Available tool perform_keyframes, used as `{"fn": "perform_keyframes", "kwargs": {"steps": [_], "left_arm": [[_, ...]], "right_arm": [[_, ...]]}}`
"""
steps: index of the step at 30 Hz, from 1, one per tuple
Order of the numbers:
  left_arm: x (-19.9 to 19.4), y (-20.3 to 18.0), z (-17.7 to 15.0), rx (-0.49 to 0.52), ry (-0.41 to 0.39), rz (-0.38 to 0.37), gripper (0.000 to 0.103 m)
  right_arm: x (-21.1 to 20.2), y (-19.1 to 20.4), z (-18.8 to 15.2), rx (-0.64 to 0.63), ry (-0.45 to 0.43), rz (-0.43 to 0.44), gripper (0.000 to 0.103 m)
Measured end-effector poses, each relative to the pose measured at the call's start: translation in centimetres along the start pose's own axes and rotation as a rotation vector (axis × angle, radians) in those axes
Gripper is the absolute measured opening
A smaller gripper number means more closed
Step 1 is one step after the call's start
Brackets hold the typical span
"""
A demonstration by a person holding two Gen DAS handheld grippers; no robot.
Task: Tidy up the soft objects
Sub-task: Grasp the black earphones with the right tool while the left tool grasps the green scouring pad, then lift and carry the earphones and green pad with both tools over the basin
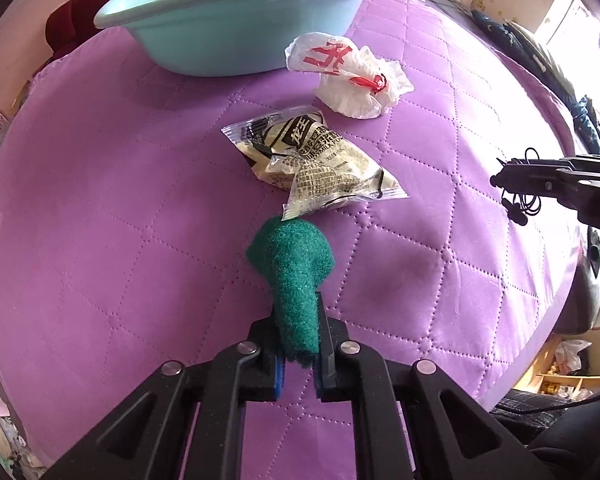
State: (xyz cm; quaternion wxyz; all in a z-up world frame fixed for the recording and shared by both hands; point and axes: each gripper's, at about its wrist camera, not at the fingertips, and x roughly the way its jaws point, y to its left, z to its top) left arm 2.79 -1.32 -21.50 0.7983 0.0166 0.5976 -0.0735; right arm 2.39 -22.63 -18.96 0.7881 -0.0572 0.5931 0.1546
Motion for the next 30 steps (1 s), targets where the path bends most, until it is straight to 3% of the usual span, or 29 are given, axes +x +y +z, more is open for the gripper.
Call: {"fn": "perform_keyframes", "kwargs": {"steps": [5, 30], "left_arm": [[-0.3, 0.6, -0.6, -0.034, 0.010, -0.038, 0.010], [-5.7, 0.5, -2.2, -0.056, -0.084, -0.014, 0.010]], "right_arm": [[0.0, 0.7, 0.1, -0.019, 0.010, 0.003, 0.011], [-3.1, 2.9, 1.5, -0.095, -0.046, 0.008, 0.011]]}}
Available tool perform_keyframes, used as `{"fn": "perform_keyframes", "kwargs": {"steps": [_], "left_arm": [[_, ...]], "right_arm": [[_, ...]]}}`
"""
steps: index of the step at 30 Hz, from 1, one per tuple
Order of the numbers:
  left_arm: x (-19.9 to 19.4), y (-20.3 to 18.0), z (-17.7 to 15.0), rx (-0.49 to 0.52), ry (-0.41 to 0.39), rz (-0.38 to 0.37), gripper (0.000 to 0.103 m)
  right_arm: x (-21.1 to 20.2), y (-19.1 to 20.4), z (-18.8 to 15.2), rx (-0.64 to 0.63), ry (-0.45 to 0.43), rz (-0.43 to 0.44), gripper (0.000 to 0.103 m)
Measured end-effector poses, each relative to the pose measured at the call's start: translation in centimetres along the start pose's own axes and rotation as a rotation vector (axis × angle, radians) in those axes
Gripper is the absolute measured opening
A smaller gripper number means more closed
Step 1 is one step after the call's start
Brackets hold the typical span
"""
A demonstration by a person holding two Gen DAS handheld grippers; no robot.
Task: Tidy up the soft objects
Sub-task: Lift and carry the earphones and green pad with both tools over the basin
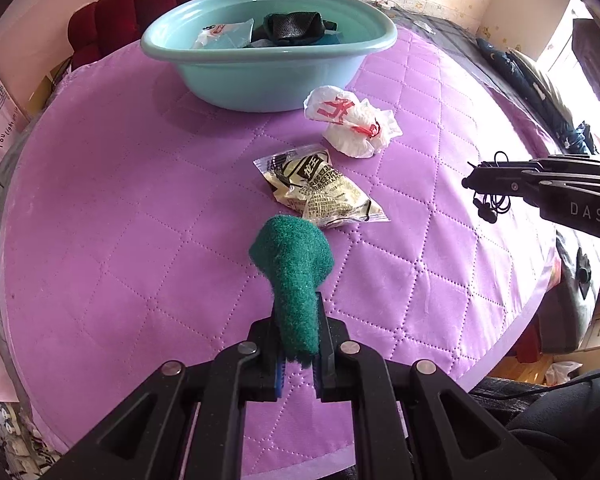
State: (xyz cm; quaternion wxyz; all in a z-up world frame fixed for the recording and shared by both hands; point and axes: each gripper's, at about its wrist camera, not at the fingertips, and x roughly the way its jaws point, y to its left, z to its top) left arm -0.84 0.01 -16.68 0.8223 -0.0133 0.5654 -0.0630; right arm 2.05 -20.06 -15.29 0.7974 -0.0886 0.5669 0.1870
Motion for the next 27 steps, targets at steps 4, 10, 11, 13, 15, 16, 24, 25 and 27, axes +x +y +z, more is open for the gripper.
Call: {"fn": "perform_keyframes", "kwargs": {"steps": [4, 10, 11, 13, 15, 16, 24, 25, 27], "left_arm": [[-0.7, 0.0, 0.2, 0.006, -0.005, 0.003, 0.010], [-2.2, -0.6, 1.7, 0.020, -0.026, -0.013, 0.010], [-2.4, -0.7, 2.0, 0.025, -0.027, -0.015, 0.011], [-2.9, -0.9, 2.5, 0.032, -0.034, -0.026, 0.011], [-3.5, -1.1, 3.2, 0.035, -0.046, -0.037, 0.011], [-3.8, -1.1, 3.6, 0.038, -0.052, -0.042, 0.011], [-5.1, -1.0, 5.7, 0.077, -0.077, -0.065, 0.011], [-5.3, -1.0, 6.0, 0.082, -0.081, -0.064, 0.011], [-5.6, -1.0, 6.6, 0.096, -0.091, -0.055, 0.011]], "right_arm": [[-0.6, 0.3, 0.6, -0.017, -0.011, -0.003, 0.011], [-1.8, 0.5, 1.7, -0.028, -0.029, -0.005, 0.011], [-2.0, 0.6, 1.9, -0.029, -0.031, -0.006, 0.011], [-2.4, 0.6, 2.4, -0.028, -0.035, -0.003, 0.011], [-2.8, 0.7, 3.0, -0.030, -0.040, 0.000, 0.011], [-3.0, 0.7, 3.3, -0.033, -0.042, 0.001, 0.011], [-4.3, 1.2, 5.8, -0.054, -0.053, -0.007, 0.011], [-4.5, 1.2, 6.2, -0.053, -0.054, -0.007, 0.011], [-4.7, 1.2, 6.9, -0.057, -0.054, -0.009, 0.011]]}}
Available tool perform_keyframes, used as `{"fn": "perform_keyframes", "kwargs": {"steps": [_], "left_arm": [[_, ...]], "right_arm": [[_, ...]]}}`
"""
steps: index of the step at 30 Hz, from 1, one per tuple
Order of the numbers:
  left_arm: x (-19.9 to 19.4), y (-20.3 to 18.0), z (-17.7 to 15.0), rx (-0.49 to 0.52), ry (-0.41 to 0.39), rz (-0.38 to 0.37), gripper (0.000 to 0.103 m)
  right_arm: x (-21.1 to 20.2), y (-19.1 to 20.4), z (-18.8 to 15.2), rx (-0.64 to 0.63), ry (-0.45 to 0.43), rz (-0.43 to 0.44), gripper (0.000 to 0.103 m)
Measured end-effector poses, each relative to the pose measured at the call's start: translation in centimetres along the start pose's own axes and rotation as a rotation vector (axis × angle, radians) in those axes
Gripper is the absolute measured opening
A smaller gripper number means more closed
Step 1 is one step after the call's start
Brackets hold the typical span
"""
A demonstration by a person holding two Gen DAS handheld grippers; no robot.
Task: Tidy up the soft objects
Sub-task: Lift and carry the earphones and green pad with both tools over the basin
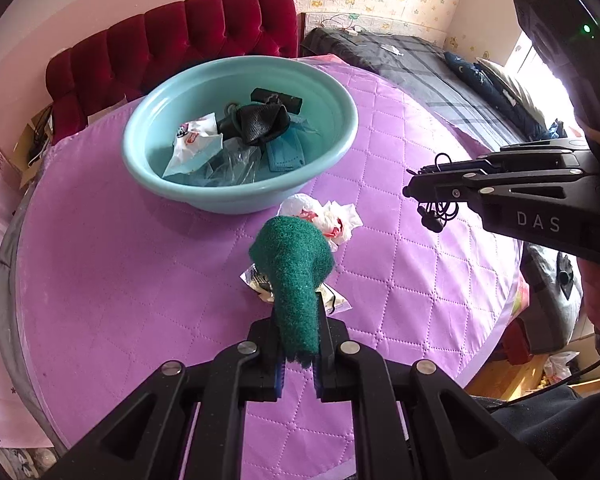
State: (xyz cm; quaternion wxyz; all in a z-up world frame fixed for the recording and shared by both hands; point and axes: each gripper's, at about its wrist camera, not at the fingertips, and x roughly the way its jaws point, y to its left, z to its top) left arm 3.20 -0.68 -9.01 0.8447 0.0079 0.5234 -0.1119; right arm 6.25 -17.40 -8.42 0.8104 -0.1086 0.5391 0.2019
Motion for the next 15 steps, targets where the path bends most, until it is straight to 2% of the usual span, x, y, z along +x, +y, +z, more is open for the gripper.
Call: {"fn": "perform_keyframes", "kwargs": {"steps": [15], "left_arm": [[-0.3, 1.2, 4.6, 0.022, -0.011, -0.005, 0.011]], "right_arm": [[0.4, -0.2, 5.4, -0.019, 0.012, -0.005, 0.011]]}}
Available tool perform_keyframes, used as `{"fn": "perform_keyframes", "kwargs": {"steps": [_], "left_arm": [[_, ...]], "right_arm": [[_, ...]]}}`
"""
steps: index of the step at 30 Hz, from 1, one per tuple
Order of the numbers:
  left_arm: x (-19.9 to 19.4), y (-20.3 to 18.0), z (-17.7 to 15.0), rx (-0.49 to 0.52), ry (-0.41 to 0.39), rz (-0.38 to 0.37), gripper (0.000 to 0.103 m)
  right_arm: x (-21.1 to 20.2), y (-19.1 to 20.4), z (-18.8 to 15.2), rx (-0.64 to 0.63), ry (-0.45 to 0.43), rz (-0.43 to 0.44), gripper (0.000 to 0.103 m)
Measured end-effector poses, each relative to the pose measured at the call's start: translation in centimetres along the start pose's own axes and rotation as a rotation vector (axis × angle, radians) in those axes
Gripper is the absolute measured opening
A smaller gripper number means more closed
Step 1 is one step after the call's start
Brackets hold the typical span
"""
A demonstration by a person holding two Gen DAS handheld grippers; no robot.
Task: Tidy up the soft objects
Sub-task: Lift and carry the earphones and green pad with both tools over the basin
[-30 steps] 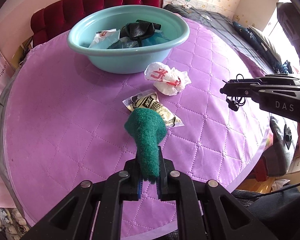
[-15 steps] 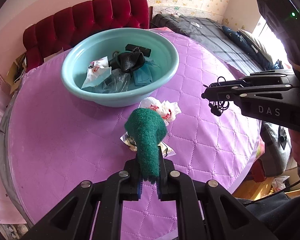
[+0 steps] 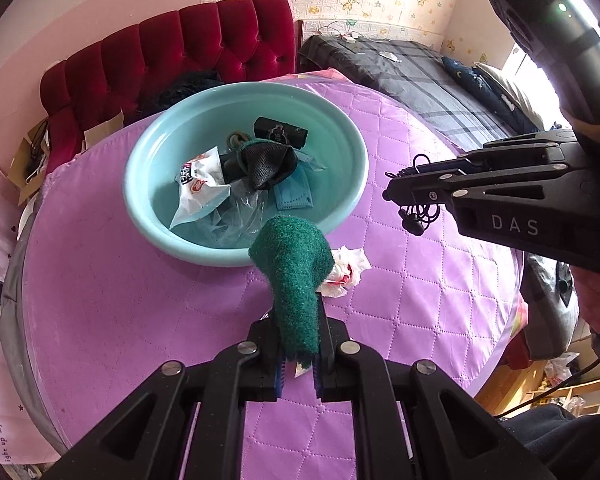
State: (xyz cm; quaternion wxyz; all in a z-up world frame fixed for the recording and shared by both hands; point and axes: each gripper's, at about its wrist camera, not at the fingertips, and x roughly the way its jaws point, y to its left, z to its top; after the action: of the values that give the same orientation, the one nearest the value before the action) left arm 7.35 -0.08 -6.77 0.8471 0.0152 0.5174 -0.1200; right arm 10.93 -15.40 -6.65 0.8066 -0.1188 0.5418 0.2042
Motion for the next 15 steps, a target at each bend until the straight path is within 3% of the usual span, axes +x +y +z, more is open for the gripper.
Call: {"fn": "perform_keyframes", "kwargs": {"steps": [15], "left_arm": [[1.7, 2.5, 5.4, 0.008, -0.013, 0.023, 0.011]], "right_arm": [[1.7, -0.7, 6.4, -0.019, -0.018, -0.004, 0.011]]}}
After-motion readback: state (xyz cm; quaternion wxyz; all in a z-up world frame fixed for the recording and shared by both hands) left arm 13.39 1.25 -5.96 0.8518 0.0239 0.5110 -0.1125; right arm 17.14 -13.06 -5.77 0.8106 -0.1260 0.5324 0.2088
